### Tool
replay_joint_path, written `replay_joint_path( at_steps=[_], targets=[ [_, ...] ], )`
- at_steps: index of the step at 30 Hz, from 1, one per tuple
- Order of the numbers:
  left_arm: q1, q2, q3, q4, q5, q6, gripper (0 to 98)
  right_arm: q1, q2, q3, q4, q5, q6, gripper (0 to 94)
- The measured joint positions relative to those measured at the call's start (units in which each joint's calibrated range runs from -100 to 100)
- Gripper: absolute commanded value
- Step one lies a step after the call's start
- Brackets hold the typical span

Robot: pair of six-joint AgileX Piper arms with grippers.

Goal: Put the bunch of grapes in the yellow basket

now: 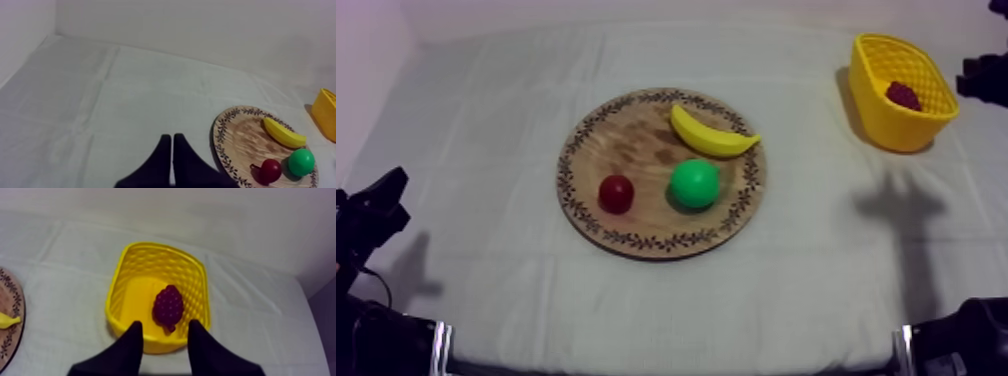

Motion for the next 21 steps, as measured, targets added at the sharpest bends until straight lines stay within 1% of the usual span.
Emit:
replay_joint_path(
  at_steps=[6, 12, 21],
  targets=[
    [0.0, 0.0, 0.0, 0.0, 0.0, 0.0, 0.1, -1.43, -10.06, 9.55, -0.96, -0.4, 0.21, 18.8],
    [0.0, 0.0, 0.0, 0.0, 0.0, 0.0, 0.1, -1.73, -20.1, 18.51, -2.17, 0.22, 1.6, 13.4],
    [0.0, 0.0, 0.0, 0.0, 0.0, 0.0, 0.1, -1.88, -34.69, 28.11, -2.88, 3.18, 2.17, 4.4]
  ],
)
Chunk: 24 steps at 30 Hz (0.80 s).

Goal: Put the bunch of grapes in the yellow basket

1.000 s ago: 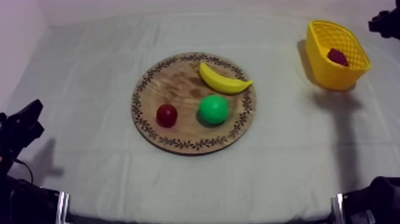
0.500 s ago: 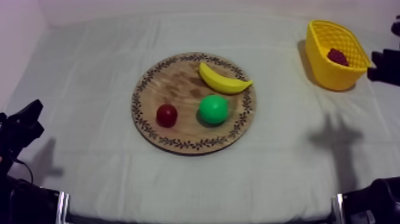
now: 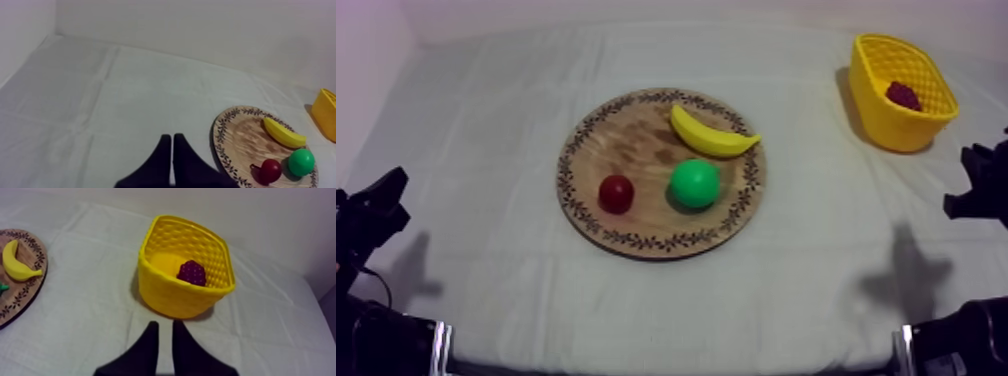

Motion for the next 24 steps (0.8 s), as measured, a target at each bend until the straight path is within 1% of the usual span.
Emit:
replay_joint_path(
  at_steps=[6, 9, 12, 14, 17, 19, 22, 24],
  targets=[
    [0.0, 0.0, 0.0, 0.0, 0.0, 0.0, 0.1, 0.13, -8.51, 4.52, -0.23, 2.83, -0.19, 1.2],
    [0.0, 0.0, 0.0, 0.0, 0.0, 0.0, 0.1, 0.13, -11.92, 6.49, -0.85, 4.05, -0.44, 0.8],
    [0.0, 0.0, 0.0, 0.0, 0.0, 0.0, 0.1, 0.13, -14.11, 7.08, -0.85, 4.06, -1.66, 0.6],
    [0.0, 0.0, 0.0, 0.0, 0.0, 0.0, 0.1, 0.13, -14.44, 7.23, -1.55, 4.23, -2.1, 0.6],
    [0.0, 0.0, 0.0, 0.0, 0.0, 0.0, 0.1, -0.01, -14.61, 7.36, -3.27, 6.76, -1.72, 1.4],
    [0.0, 0.0, 0.0, 0.0, 0.04, 0.0, 0.1, -0.11, -14.68, 7.43, -3.67, 7.29, -1.94, 2.7],
    [0.0, 0.0, 0.0, 0.0, 0.04, 0.0, 0.1, -0.24, -14.68, 7.43, -3.86, 7.53, -3.27, 7.4],
    [0.0, 0.0, 0.0, 0.0, 0.04, 0.0, 0.1, -0.28, -14.68, 7.43, -3.96, 7.61, -4.03, 8.6]
  ],
)
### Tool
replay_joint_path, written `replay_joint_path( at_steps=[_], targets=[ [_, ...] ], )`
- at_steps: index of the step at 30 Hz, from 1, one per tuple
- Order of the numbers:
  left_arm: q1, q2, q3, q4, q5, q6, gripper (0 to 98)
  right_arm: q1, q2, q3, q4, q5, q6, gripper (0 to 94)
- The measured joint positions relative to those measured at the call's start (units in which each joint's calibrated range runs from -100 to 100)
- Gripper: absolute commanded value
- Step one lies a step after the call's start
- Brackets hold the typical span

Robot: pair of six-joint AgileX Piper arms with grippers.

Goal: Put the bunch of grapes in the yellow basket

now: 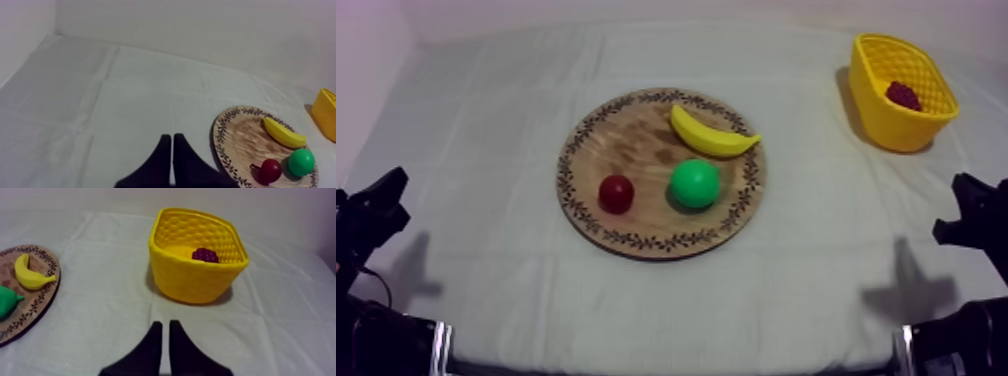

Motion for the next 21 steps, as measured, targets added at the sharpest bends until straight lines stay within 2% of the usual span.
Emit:
replay_joint_path(
  at_steps=[3, 7, 13, 21],
  targets=[
    [0.0, 0.0, 0.0, 0.0, 0.0, 0.0, 0.1, 0.0, 0.0, 0.0, 0.0, 0.33, -0.21, 4.5],
    [0.0, 0.0, 0.0, 0.0, 0.0, 0.0, 0.1, 0.0, 0.0, 0.0, -0.05, 0.33, 1.66, 1.4],
    [0.0, 0.0, 0.0, 0.0, 0.0, 0.0, 0.1, 0.0, 0.0, 0.0, -0.05, 0.33, 4.07, 0.5],
    [0.0, 0.0, 0.0, 0.0, 0.0, 0.0, 0.1, 0.0, 0.0, 0.0, -0.05, 0.33, 4.14, 0.4]
  ],
)
